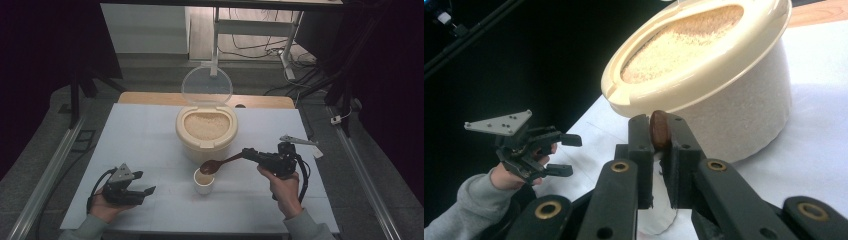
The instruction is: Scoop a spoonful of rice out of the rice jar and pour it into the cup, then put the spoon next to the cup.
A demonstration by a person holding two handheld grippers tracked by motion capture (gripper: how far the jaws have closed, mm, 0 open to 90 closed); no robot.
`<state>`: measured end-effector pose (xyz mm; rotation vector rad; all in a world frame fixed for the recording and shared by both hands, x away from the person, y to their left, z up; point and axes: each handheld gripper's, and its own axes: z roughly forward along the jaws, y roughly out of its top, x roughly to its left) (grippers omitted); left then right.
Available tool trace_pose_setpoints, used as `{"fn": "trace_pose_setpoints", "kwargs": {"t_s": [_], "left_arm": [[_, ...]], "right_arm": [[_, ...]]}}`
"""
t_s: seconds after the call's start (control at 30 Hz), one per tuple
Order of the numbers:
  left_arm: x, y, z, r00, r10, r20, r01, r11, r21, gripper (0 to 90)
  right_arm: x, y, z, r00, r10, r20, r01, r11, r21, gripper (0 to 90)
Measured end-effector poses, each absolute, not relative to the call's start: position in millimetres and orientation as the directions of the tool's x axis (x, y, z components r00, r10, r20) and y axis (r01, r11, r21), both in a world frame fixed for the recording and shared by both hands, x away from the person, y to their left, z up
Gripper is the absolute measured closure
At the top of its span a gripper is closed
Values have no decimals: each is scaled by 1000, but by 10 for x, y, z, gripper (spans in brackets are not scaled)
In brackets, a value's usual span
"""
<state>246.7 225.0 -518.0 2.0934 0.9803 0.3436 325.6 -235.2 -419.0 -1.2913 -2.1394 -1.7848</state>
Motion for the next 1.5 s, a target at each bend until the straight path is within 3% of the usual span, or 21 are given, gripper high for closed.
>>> {"fn": "trace_pose_setpoints", "kwargs": {"t_s": [0.67,1.5], "left_arm": [[2475,2252,-5180,663,744,-79,531,-394,750,259],[2486,2235,-5180,665,743,-75,530,-399,748,258]], "right_arm": [[3170,-2903,-4044,-623,583,522,607,-62,793,835],[3222,-2945,-4266,-638,554,535,708,149,690,834]]}}
